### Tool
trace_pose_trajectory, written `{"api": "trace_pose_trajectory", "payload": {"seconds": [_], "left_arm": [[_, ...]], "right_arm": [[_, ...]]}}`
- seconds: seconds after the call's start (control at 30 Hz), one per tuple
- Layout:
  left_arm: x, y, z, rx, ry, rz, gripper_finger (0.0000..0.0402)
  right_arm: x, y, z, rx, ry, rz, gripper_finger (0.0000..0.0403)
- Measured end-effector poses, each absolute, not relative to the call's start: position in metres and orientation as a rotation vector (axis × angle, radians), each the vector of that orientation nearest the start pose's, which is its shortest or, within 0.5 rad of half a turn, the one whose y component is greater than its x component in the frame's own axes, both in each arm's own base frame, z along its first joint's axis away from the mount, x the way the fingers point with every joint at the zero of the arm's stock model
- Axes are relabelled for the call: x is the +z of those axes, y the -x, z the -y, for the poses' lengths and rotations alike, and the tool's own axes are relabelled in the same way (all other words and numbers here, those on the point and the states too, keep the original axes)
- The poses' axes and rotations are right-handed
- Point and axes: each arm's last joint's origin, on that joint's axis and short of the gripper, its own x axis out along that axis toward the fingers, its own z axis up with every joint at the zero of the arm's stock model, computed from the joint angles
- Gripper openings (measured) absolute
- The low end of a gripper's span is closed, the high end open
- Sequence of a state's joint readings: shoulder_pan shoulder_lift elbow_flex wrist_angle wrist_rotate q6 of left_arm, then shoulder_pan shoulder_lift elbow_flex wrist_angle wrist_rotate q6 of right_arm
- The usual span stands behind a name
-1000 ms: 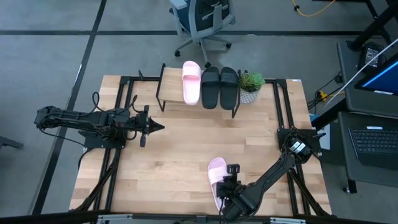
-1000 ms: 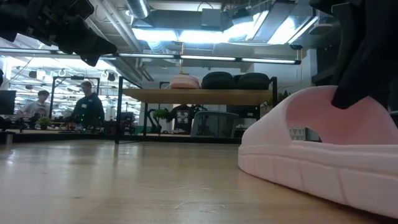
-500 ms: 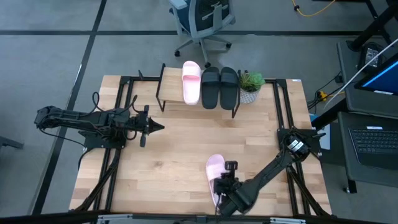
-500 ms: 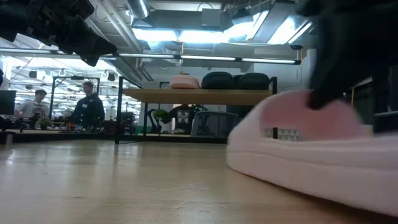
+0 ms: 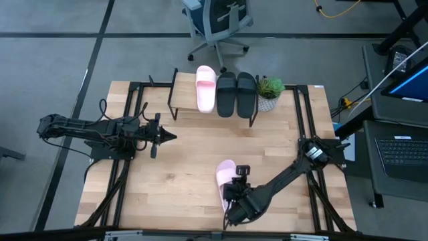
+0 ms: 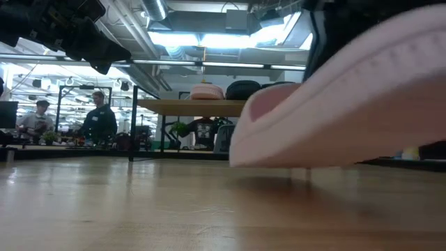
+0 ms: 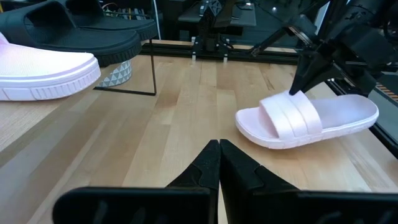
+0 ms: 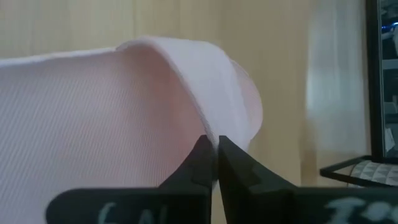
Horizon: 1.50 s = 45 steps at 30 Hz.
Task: Pick and place slides into the shelf
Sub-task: Put the pink slides on the shelf
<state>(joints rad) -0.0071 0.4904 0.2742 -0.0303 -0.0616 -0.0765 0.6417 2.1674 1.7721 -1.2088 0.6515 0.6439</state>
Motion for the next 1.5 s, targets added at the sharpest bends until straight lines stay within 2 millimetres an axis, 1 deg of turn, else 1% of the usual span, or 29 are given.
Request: {"api": "trace_pose_trajectory", "payload": {"seconds": [0.13,0.33,0.57,0.67,0.8,0.93,1.07,1.23,1.33,1.5], "left_arm": [[0.210,-0.133,-0.001,0.064,0.068,-0.244,0.0003],[0.210,-0.133,-0.001,0.064,0.067,-0.244,0.0003],[0.210,-0.133,-0.001,0.052,-0.030,-0.247,0.0004],[0.210,-0.133,-0.001,0.050,-0.044,-0.247,0.0019],[0.210,-0.133,-0.001,0.049,-0.050,-0.247,0.0056],[0.211,-0.133,-0.001,0.040,-0.129,-0.244,0.0095],[0.213,-0.134,-0.001,0.030,-0.230,-0.220,0.0117],[0.215,-0.134,-0.001,0.052,-0.248,-0.210,0.0123],[0.220,-0.134,-0.001,0.082,-0.271,-0.220,0.0124],[0.230,-0.134,0.004,0.136,-0.343,-0.293,0.0124]], "right_arm": [[0.200,-0.350,-0.229,-0.396,0.413,-1.154,0.0011],[0.215,-0.359,-0.227,-0.381,0.404,-1.120,0.0011],[0.225,-0.364,-0.225,-0.391,0.394,-1.089,0.0011],[0.227,-0.366,-0.221,-0.401,0.389,-1.095,0.0011],[0.230,-0.370,-0.214,-0.418,0.376,-1.096,0.0011],[0.236,-0.378,-0.202,-0.444,0.351,-1.094,0.0010],[0.241,-0.388,-0.187,-0.468,0.334,-1.094,0.0010],[0.241,-0.398,-0.164,-0.518,0.304,-1.106,0.0010],[0.241,-0.403,-0.151,-0.545,0.290,-1.112,0.0010],[0.242,-0.413,-0.132,-0.574,0.301,-1.100,0.0010]]}}
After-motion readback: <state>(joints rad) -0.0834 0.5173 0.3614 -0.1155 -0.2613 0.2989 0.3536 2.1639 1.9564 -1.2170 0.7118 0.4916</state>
